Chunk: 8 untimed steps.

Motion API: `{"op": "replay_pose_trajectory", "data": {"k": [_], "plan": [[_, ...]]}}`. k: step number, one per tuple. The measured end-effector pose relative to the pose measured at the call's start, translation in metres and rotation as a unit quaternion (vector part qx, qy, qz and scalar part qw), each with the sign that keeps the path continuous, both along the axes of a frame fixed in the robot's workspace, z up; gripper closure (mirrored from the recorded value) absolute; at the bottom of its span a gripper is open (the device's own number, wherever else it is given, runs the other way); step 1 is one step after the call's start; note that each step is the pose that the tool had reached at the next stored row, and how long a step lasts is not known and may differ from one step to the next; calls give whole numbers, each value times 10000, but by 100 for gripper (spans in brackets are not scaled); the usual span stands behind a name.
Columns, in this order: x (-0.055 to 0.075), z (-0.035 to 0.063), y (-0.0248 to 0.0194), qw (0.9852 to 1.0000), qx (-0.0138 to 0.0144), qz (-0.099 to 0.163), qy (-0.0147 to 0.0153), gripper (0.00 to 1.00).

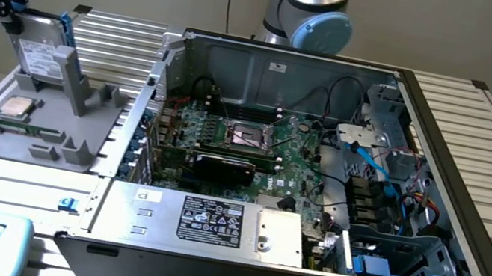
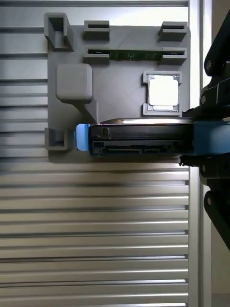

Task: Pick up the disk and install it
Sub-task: 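Pick up the disk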

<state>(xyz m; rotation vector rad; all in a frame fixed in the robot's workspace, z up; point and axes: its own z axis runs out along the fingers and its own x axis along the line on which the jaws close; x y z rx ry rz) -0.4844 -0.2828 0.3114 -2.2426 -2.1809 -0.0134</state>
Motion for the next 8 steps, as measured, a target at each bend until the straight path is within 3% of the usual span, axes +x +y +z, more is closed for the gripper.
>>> {"op": "replay_pose_trajectory", "data": {"k": [8], "plan": [[11,-15,-1,10000,-1,0,1,61]]}}
